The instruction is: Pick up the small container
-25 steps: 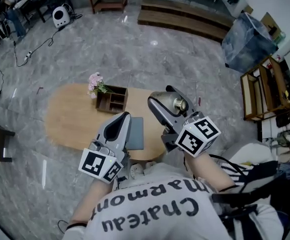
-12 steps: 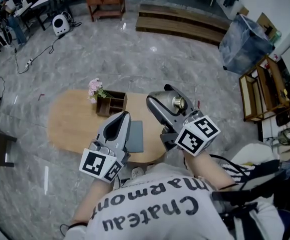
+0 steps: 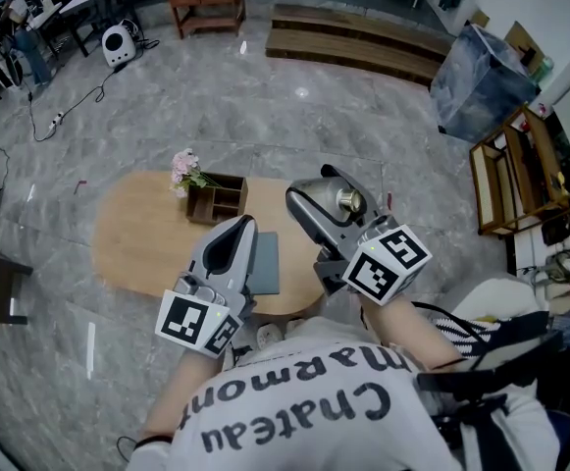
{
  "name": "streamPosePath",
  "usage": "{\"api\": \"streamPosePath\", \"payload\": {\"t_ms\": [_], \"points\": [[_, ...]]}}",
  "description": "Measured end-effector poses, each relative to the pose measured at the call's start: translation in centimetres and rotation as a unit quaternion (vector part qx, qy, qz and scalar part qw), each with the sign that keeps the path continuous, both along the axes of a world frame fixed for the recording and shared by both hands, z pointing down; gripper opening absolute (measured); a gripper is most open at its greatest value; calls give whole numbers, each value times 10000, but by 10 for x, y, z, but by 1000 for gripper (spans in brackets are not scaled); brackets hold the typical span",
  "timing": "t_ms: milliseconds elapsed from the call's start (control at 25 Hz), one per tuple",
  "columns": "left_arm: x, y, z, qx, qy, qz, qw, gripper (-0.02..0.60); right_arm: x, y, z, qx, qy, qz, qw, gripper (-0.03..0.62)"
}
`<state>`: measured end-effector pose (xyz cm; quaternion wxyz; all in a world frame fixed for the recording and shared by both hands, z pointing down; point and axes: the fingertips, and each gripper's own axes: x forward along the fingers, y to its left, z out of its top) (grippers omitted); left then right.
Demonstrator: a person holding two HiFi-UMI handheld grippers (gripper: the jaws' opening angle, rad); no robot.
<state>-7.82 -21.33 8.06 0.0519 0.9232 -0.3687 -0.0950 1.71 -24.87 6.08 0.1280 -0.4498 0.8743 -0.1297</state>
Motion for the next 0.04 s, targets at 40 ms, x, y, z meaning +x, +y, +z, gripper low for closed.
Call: {"api": "streamPosePath", "payload": {"t_ms": [40], "points": [[0,0,0,5,2,-1,10000,15,1,0,0,6,9,5,10000,344]]}}
